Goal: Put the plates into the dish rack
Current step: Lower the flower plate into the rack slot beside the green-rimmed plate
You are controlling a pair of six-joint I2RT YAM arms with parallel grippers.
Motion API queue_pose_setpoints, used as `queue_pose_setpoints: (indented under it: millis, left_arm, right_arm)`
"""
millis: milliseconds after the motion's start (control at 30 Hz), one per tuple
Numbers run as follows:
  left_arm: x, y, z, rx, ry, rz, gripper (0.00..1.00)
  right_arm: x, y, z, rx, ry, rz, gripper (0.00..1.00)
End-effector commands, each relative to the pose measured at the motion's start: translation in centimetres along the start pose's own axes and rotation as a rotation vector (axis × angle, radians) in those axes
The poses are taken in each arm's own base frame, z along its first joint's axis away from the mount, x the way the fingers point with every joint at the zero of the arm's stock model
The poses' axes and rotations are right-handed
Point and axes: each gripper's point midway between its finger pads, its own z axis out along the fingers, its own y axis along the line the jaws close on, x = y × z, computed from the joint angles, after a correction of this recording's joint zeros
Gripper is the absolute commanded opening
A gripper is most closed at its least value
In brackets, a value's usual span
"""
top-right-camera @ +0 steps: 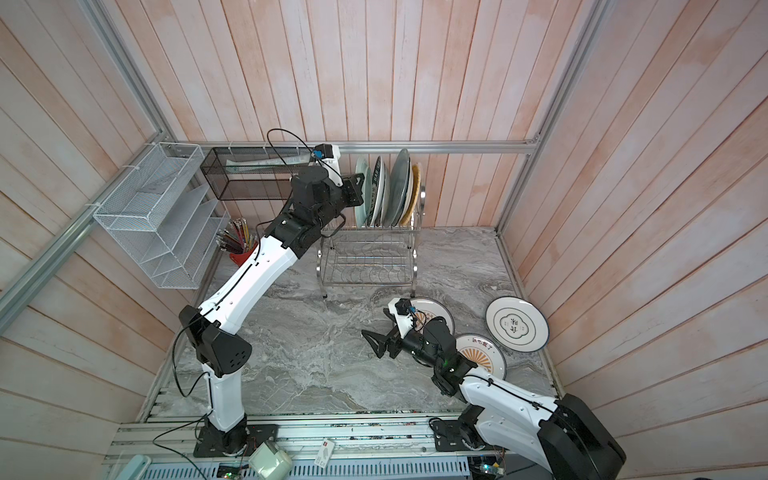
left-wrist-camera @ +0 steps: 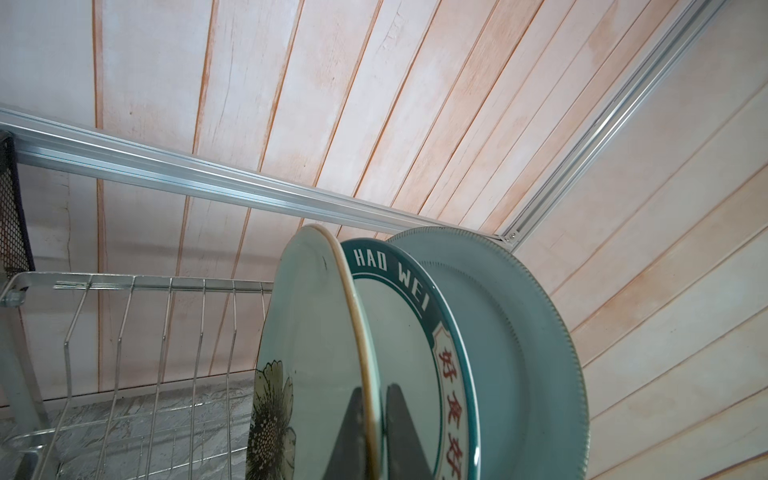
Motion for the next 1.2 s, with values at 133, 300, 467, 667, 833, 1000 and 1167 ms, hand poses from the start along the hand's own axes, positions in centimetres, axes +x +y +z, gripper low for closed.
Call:
queue_pose_setpoints:
  millis: [133, 300, 467, 667, 833, 1000, 1167]
  left_arm:
    - [-2.3, -0.9, -0.1, 0.023, -0.095, 0.102, 0.00]
    - [-1.8, -1.5, -0.1, 0.015, -0.089, 0.139, 0.01]
    - [-1.6, -1.3, -0.1, -0.007, -0.093, 0.141, 0.11]
    - [-1.8, -1.8, -0.1, 0.010, -0.100, 0.137, 0.23]
    - [-2.1, -1.9, -0.4, 0.012, -0.105, 0.136, 0.24]
    - [-2.7, -2.1, -0.7, 0.011, -0.112, 0.136, 0.24]
    - [-3.9, -2.5, -1.9, 0.018, -0.121, 0.135, 0.26]
  right_arm:
    - [-1.0, 0.2, 0.4, 0.004, -0.015, -0.016, 0.98]
    - [-1.0, 0.2, 0.5, 0.004, -0.012, -0.017, 0.98]
    - [-0.9, 0.2, 0.5, 0.004, -0.011, -0.018, 0.98]
    - [-0.8, 0.2, 0.6, 0.006, -0.004, -0.018, 0.98]
    - [-0.8, 0.2, 0.5, 0.009, -0.006, -0.020, 0.98]
    - [-0.9, 0.2, 0.5, 0.009, -0.007, -0.021, 0.98]
    - [-0.8, 0.0, 0.4, 0.021, -0.006, -0.023, 0.98]
